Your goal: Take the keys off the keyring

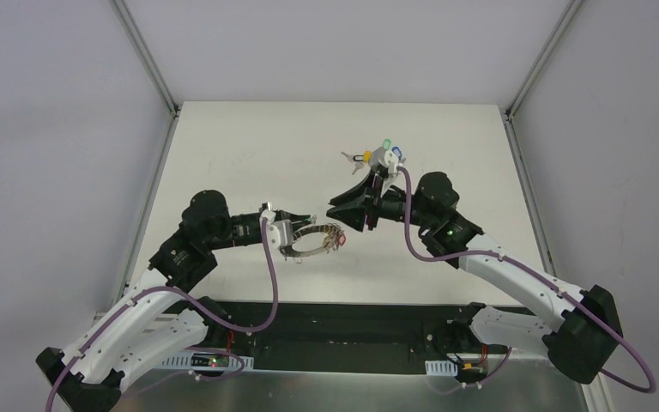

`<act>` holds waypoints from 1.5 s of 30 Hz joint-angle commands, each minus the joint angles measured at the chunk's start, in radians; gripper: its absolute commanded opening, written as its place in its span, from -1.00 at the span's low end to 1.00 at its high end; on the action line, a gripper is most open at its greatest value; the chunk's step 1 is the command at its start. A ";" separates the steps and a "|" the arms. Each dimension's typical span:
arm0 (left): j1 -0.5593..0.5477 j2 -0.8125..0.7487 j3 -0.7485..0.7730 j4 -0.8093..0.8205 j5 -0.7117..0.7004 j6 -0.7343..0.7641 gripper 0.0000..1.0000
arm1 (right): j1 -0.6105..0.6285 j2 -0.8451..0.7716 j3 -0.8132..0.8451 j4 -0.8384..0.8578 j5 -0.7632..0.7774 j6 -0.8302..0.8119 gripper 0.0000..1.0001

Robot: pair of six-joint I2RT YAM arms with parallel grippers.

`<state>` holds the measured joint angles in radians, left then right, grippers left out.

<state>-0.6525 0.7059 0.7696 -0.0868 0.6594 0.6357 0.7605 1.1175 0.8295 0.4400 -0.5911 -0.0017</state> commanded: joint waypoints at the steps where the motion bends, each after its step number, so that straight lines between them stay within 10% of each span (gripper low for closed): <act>1: 0.008 -0.005 0.010 0.075 0.075 -0.007 -1.00 | -0.001 -0.065 -0.071 0.116 -0.136 -0.111 -0.19; 26: 0.014 0.012 0.033 0.075 0.206 -0.026 -1.00 | 0.054 0.064 -0.006 0.207 -0.334 -0.054 -0.07; 40: 0.072 -0.011 0.038 0.115 0.194 -0.055 -1.00 | 0.065 0.116 0.049 0.099 -0.392 -0.074 -0.54; 45: 0.098 -0.029 0.033 0.127 0.183 -0.059 -1.00 | 0.066 0.101 0.058 0.048 -0.363 -0.106 -1.00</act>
<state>-0.5781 0.7040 0.7700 -0.0875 0.8337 0.5747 0.8146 1.2373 0.8474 0.5285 -0.9085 -0.0845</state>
